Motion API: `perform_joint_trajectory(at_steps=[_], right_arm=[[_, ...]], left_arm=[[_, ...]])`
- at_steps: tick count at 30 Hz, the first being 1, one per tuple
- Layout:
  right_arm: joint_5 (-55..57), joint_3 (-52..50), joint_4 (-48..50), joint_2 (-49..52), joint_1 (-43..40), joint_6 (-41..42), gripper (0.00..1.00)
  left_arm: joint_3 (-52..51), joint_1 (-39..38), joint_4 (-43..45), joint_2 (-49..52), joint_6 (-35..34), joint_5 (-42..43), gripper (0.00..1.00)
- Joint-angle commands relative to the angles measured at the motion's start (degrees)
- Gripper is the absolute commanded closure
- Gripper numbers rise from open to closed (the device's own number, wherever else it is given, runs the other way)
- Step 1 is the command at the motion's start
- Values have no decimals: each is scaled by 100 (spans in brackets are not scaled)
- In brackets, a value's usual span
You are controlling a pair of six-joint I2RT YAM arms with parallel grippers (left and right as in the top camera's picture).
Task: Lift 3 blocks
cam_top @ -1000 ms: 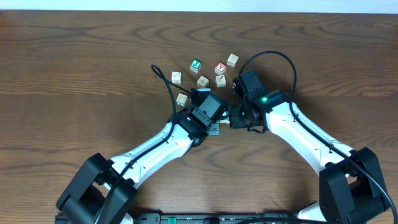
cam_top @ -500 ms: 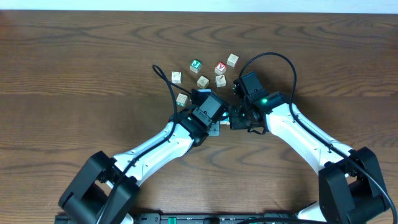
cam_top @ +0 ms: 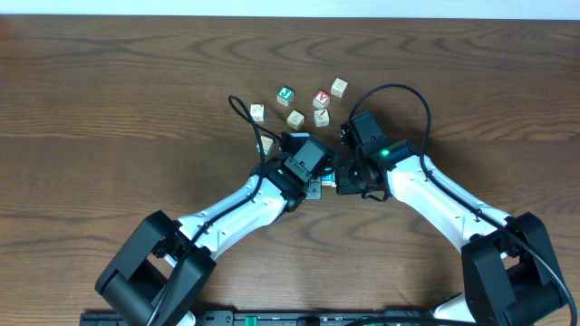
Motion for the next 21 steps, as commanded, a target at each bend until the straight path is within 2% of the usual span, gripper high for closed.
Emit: perform_joint_trajectory(at_steps=[1,21], right_arm=[[-2094,72,212,42,302,-81,99],[-1971,-179,216,48,166,-81,99]], left_arm=[[404,-348,511,-46,-48,1276,93],[262,-348,535,-46,-50,1274,92]])
